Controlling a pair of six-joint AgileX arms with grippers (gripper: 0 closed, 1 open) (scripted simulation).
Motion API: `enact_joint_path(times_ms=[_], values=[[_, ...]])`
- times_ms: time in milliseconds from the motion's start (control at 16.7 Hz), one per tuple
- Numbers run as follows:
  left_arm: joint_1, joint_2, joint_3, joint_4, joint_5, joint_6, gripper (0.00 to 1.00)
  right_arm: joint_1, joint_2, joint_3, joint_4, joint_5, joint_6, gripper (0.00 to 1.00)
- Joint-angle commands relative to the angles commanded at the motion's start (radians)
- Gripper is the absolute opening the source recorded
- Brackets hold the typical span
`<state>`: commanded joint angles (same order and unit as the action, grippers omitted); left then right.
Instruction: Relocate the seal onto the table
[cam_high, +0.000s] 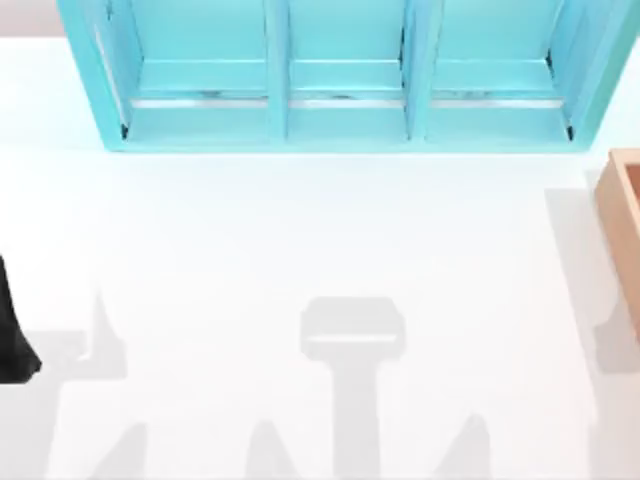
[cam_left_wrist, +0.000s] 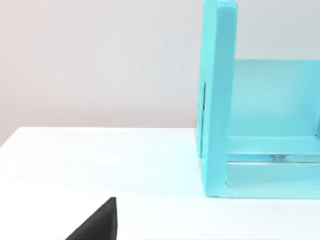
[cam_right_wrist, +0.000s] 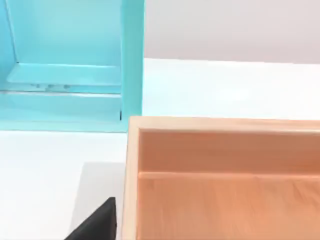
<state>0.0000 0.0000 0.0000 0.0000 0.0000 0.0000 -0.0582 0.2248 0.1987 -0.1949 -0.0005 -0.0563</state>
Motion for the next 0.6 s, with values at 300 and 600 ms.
enact_joint_path(times_ms=[300, 600], values=[[0.0, 0.0, 0.0, 0.0, 0.0, 0.0, 1.0, -0.094, 0.425, 0.324, -0.316, -0.001, -0.091, 1.0], [0.0, 0.0, 0.0, 0.0, 0.0, 0.0, 1.0, -0.194, 0.89, 0.672, -0.654, -0.001, -0.188, 1.0]])
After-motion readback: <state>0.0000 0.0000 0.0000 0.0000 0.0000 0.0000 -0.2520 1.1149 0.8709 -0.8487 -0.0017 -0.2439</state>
